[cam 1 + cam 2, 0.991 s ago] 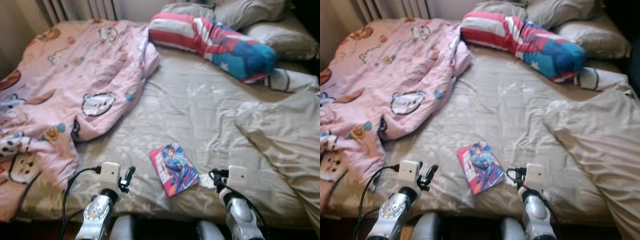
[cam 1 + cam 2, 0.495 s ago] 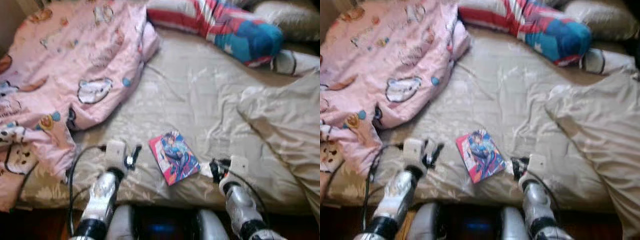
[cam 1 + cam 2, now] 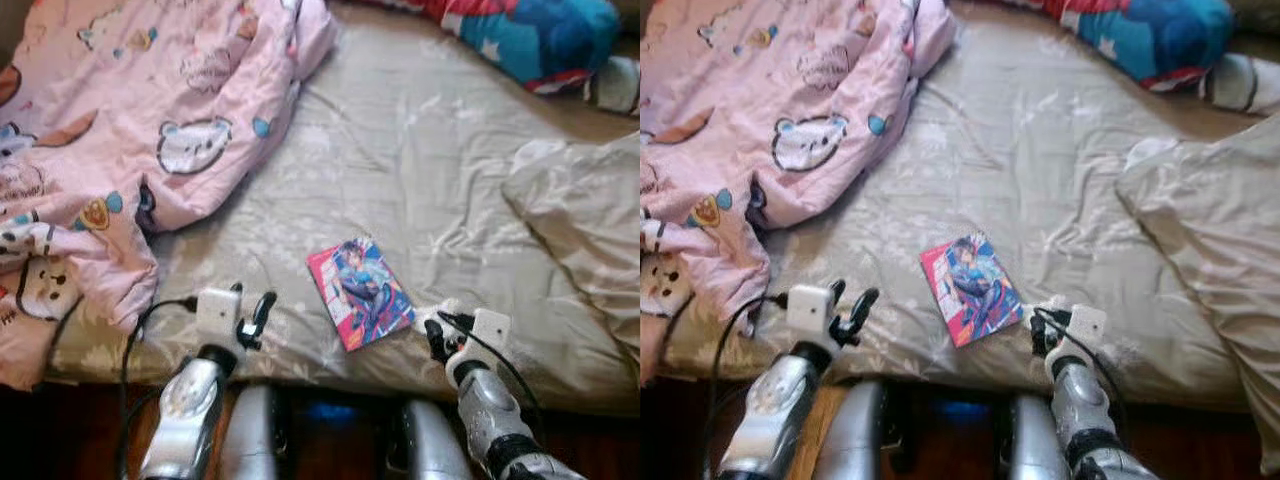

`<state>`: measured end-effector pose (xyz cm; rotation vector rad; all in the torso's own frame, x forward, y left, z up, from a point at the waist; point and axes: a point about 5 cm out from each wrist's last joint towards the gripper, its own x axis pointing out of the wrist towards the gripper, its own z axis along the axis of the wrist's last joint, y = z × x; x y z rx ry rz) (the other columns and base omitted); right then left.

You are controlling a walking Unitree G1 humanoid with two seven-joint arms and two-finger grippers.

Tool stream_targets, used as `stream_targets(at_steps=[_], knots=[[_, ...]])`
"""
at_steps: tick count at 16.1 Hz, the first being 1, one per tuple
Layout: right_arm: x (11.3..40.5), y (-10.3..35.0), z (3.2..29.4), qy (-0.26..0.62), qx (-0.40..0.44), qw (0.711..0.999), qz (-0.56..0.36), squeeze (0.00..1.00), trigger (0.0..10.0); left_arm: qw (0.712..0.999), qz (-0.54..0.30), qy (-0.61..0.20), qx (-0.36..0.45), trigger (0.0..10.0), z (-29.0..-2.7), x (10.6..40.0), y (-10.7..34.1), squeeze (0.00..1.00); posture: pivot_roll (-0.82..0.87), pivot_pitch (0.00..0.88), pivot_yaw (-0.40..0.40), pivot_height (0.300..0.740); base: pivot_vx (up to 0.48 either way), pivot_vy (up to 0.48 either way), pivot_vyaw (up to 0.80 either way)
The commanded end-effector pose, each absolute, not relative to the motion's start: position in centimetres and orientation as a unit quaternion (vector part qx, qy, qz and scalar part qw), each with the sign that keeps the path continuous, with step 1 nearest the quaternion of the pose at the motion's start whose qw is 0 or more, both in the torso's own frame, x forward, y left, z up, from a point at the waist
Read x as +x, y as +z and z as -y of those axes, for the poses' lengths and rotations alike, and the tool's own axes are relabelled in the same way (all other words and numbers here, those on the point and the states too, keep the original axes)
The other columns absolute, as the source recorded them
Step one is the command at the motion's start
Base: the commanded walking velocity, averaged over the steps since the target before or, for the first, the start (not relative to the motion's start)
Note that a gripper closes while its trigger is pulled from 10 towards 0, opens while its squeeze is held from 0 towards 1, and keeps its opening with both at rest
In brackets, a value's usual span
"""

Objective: Clean up the room

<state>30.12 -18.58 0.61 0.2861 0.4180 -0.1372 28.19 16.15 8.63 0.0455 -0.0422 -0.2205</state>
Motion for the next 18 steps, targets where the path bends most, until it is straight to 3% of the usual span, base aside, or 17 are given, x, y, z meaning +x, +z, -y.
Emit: stream_targets(at_steps=[1,7,8,9,10,18], knots=[[29.1,-0.5,18.6,-0.08,0.153,0.958,-0.23,0.0,10.0,0.993,-0.006,-0.112,0.034,10.0,-16.5,27.0,7.8,0.0,0.17,0.441,0.041,0.65,0.0,0.0,0.0],[29.4,-0.4,18.2,-0.072,0.152,0.958,-0.234,0.0,10.0,0.993,-0.004,-0.105,0.044,10.0,-16.9,25.7,9.4,0.0,0.21,0.5,0.055,0.65,0.0,0.0,0.0],[29.5,-0.3,17.9,-0.064,0.145,0.959,-0.235,0.0,8.0,0.993,-0.006,-0.105,0.048,10.0,-17.0,25.6,9.6,0.0,0.21,0.502,0.056,0.65,0.0,0.0,0.0],[29.6,-0.2,17.9,-0.061,0.143,0.96,-0.235,0.0,1.3,0.993,-0.007,-0.103,0.05,10.0,-17.1,25.5,9.7,0.0,0.21,0.506,0.056,0.65,0.0,0.0,0.0],[29.7,-0.1,18.0,-0.064,0.145,0.959,-0.234,0.0,0.0,0.994,-0.007,-0.1,0.049,10.0,-17.2,25.6,9.9,0.0,0.21,0.506,0.056,0.65,0.0,0.0,0.0],[29.5,-0.3,17.8,-0.062,0.136,0.96,-0.236,0.0,0.0,0.995,-0.016,-0.093,0.042,10.0,-17.0,24.9,10.2,0.0,0.23,0.525,0.057,0.65,0.0,0.0,0.0]])
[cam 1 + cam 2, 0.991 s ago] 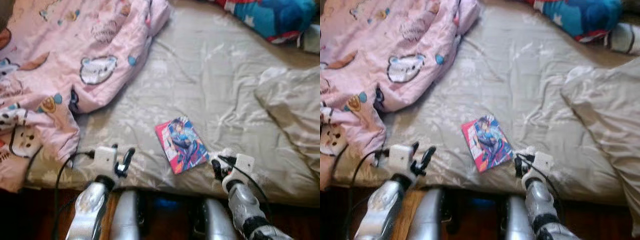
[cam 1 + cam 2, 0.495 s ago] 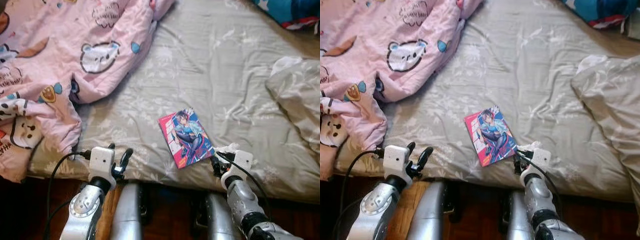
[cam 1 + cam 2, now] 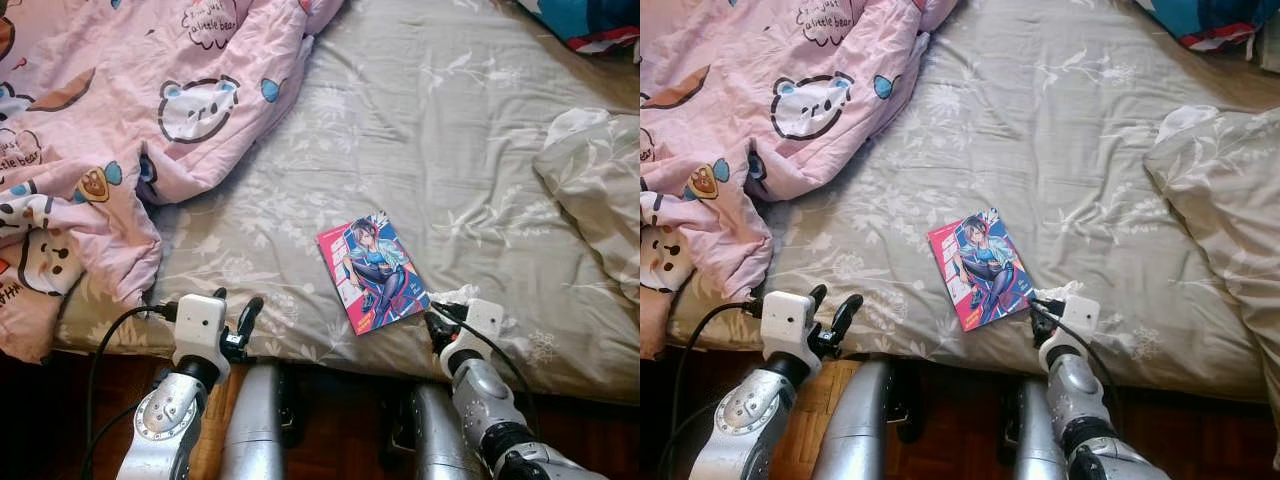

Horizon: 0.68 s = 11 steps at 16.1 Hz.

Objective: Clean up the room

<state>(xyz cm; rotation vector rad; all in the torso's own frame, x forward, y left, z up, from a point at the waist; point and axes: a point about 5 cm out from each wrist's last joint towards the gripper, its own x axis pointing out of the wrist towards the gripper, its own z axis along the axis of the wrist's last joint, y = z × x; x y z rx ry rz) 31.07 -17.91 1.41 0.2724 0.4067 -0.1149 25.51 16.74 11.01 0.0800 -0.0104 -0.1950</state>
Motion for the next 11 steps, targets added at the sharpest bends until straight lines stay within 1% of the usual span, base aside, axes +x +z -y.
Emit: stream_targets(at_steps=[1,5,11], knots=[[29.5,-0.3,17.8,-0.062,0.134,0.96,-0.236,0.0,0.0,0.995,-0.016,-0.092,0.042,10.0,-17.0,24.9,10.3,0.0,0.23,0.525,0.057,0.65,0.0,0.0,0.0],[29.7,-0.1,18.0,-0.061,0.128,0.963,-0.23,0.0,0.0,0.996,-0.016,-0.081,0.047,10.0,-18.0,25.0,10.5,0.0,0.22,0.545,0.058,0.65,0.0,0.0,0.0],[30.2,0.6,18.5,-0.067,0.128,0.966,-0.216,0.0,0.0,0.996,-0.023,-0.074,0.051,10.0,-18.4,24.8,10.2,0.0,0.22,0.553,0.059,0.65,0.0,0.0,0.0]])
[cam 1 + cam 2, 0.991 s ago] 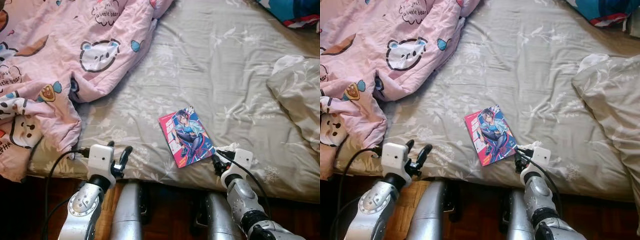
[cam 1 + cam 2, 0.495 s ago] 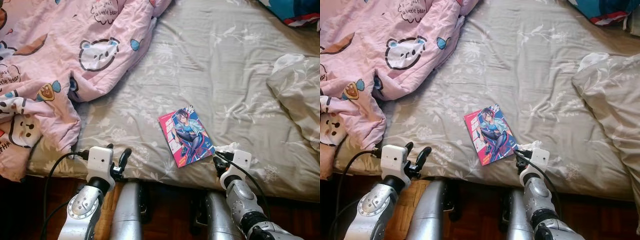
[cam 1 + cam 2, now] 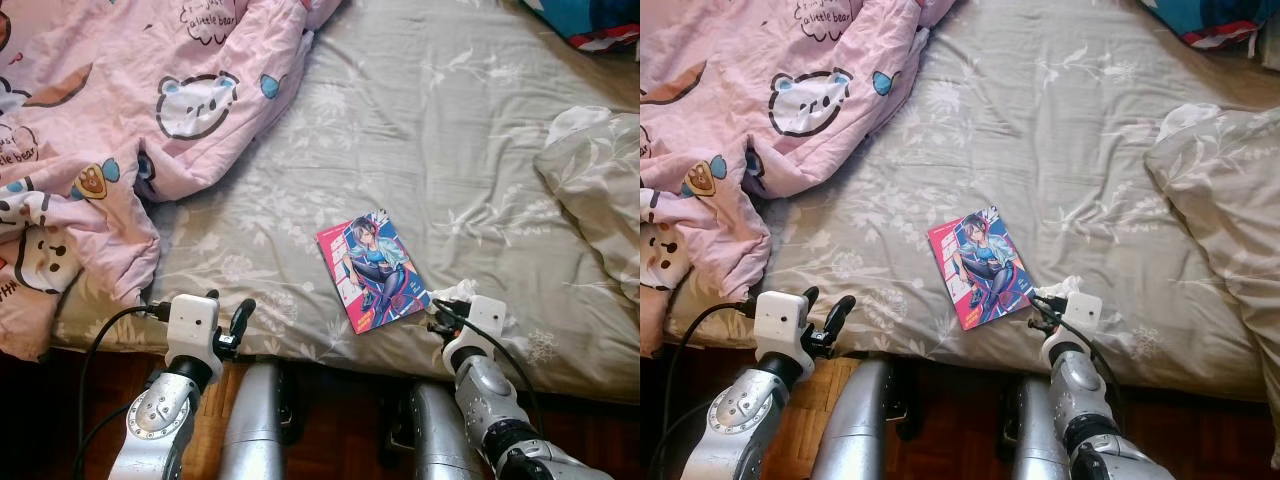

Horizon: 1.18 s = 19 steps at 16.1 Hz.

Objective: Clean up the room

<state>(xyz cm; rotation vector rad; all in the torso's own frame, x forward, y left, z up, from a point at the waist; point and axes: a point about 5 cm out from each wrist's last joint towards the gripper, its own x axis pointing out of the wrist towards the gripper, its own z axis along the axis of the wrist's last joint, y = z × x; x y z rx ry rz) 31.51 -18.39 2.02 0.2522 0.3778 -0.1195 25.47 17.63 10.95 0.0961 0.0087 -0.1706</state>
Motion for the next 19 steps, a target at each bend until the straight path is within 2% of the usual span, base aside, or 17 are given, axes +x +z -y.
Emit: stream_targets(at_steps=[1,7,14,16,17,18,19], knots=[[30.3,0.6,18.5,-0.067,0.127,0.966,-0.216,0.0,0.0,0.996,-0.023,-0.074,0.051,10.0,-18.4,24.8,10.2,0.0,0.22,0.553,0.059,0.65,0.0,0.0,0.0],[30.4,0.9,18.9,-0.068,0.12,0.969,-0.204,0.0,0.0,0.995,-0.041,-0.071,0.05,10.0,-18.3,25.3,8.6,0.0,0.19,0.512,0.048,0.65,0.0,0.0,0.0],[29.6,1.8,20.4,-0.07,0.08,0.987,-0.117,0.0,0.0,0.995,-0.084,-0.028,0.037,10.0,-19.0,28.2,4.8,0.0,0.09,0.276,-0.008,0.65,0.0,0.0,0.0],[29.7,2.0,20.3,-0.068,0.077,0.989,-0.107,0.0,0.0,0.996,-0.08,-0.025,0.039,10.0,-19.0,28.5,4.7,0.0,0.09,0.257,-0.013,0.65,0.0,0.0,0.0],[29.9,2.4,20.3,-0.071,0.084,0.989,-0.095,0.0,0.9,0.997,-0.069,-0.019,0.035,10.0,-19.0,29.2,5.0,0.0,0.07,0.224,-0.026,0.65,0.0,0.0,0.0],[29.9,2.6,20.3,-0.072,0.086,0.99,-0.088,0.0,0.9,0.998,-0.056,-0.015,0.028,10.0,-19.1,29.5,5.4,0.0,0.07,0.224,-0.026,0.65,0.0,0.0,0.0],[30.0,2.7,20.0,-0.07,0.086,0.99,-0.082,0.0,5.5,0.999,-0.044,-0.012,0.025,10.0,-19.1,30.0,5.9,0.0,0.07,0.196,-0.03,0.65,0.0,0.0,0.0]])
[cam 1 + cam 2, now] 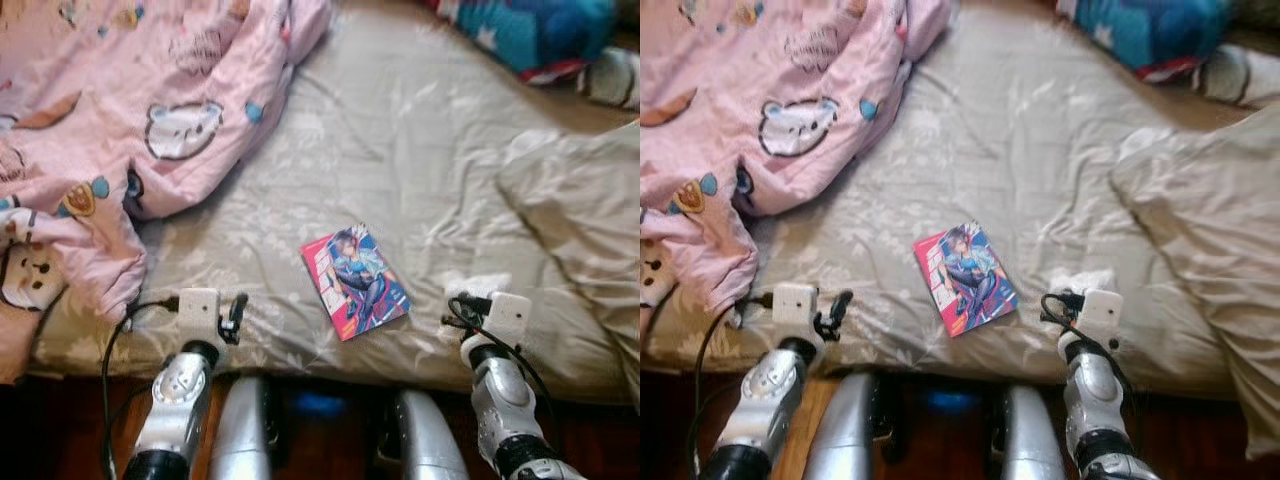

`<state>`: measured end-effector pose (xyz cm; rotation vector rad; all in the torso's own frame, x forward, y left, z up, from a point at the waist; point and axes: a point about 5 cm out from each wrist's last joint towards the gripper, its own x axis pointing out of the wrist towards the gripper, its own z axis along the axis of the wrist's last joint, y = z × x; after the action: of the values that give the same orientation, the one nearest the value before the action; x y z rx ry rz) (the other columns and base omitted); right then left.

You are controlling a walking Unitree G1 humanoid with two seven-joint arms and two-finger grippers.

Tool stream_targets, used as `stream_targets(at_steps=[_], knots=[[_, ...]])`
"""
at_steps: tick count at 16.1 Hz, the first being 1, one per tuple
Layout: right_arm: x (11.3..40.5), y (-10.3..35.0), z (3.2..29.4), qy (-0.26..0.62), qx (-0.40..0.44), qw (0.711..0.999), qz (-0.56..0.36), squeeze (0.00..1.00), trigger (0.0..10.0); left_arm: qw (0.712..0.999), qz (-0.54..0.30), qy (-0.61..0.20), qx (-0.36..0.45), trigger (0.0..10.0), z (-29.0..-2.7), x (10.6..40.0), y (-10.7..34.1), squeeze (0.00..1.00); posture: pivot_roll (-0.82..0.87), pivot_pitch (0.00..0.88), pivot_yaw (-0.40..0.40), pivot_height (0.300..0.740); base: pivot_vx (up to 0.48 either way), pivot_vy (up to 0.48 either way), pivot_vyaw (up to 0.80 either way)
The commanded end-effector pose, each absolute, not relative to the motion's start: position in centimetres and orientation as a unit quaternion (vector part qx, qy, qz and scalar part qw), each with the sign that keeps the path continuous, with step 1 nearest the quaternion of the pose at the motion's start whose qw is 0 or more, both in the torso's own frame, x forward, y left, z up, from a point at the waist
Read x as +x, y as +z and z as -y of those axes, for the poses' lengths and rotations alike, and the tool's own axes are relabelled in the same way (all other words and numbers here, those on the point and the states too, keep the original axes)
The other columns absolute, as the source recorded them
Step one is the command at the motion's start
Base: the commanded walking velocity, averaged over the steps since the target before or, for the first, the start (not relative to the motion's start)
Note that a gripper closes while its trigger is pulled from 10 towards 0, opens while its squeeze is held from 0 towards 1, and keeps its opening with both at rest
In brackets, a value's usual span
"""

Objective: Clean up the room

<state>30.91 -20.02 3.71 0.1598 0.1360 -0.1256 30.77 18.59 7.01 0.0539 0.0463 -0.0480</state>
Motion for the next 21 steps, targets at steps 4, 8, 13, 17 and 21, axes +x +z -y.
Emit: stream_targets(at_steps=[4,8,13,17,21], knots=[[29.8,2.5,19.6,-0.059,0.072,0.992,-0.086,0.0,10.0,0.998,-0.047,-0.004,0.029,10.0,-19.4,30.8,5.4,0.0,0.06,0.155,-0.043,0.65,0.0,0.0,0.0],[29.2,1.6,20.3,-0.077,0.064,0.988,-0.116,0.0,10.0,0.995,-0.092,0.001,0.03,10.0,-19.5,30.4,3.5,0.0,0.04,0.118,-0.05,0.65,0.0,0.0,0.0],[26.7,-1.3,21.1,-0.097,0.039,0.974,-0.199,0.0,10.0,0.983,-0.18,0.016,0.039,10.0,-20.5,28.3,0.3,0.0,0.03,0.089,-0.042,0.65,0.0,0.0,0.0],[26.1,-2.3,20.8,-0.093,0.04,0.965,-0.242,0.0,10.0,0.972,-0.229,0.017,0.041,10.0,-21.0,27.9,-0.7,0.0,0.0,0.057,-0.036,0.65,0.0,0.0,0.0],[25.1,-3.5,20.1,-0.08,0.03,0.955,-0.284,0.0,10.0,0.956,-0.29,0.013,0.049,10.0,-20.6,26.3,-2.5,0.0,0.01,0.045,-0.029,0.65,0.0,0.0,0.0]])
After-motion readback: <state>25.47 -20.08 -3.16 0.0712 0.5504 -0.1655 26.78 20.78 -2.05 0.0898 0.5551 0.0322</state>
